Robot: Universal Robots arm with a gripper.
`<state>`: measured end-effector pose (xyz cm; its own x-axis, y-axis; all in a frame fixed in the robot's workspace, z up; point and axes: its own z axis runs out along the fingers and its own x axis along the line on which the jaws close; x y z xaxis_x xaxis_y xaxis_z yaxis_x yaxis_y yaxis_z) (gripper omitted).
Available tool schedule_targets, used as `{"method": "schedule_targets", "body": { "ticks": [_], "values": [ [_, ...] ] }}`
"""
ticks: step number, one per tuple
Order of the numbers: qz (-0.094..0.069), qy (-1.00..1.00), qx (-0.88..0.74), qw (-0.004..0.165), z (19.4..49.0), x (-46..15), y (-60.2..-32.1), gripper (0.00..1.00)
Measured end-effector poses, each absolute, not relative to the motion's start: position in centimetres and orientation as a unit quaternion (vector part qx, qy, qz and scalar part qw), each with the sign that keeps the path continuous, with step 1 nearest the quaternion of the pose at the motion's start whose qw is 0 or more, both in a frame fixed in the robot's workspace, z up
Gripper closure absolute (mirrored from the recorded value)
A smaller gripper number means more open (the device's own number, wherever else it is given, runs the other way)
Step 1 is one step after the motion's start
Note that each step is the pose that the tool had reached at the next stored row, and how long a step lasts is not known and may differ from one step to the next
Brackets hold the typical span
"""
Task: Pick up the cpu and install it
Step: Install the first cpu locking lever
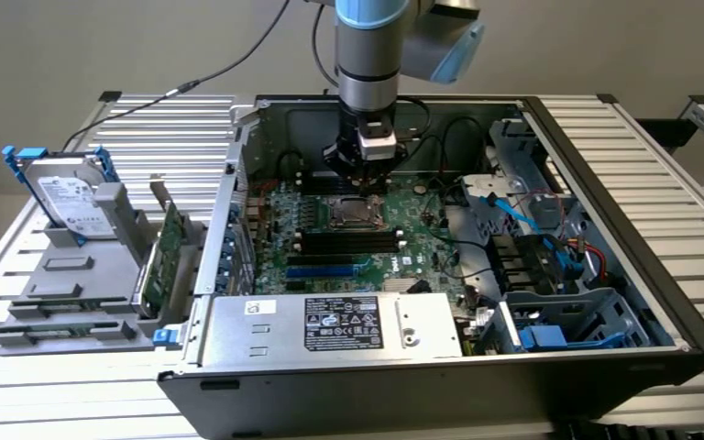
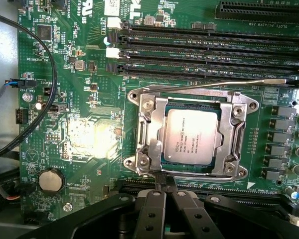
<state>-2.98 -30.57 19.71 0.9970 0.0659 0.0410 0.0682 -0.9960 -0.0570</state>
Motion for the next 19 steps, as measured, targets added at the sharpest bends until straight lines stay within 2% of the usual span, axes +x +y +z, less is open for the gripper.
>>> {"method": "schedule_targets", "body": {
  "ticks": [13, 19],
  "values": [
    [-0.019, -0.034, -0.999, 0.038, 19.7, -3.0, -30.6, 0.89],
    [-0.011, -0.034, -0.999, 0.038, 20.8, -3.0, -30.6, 0.89]
  ]
}}
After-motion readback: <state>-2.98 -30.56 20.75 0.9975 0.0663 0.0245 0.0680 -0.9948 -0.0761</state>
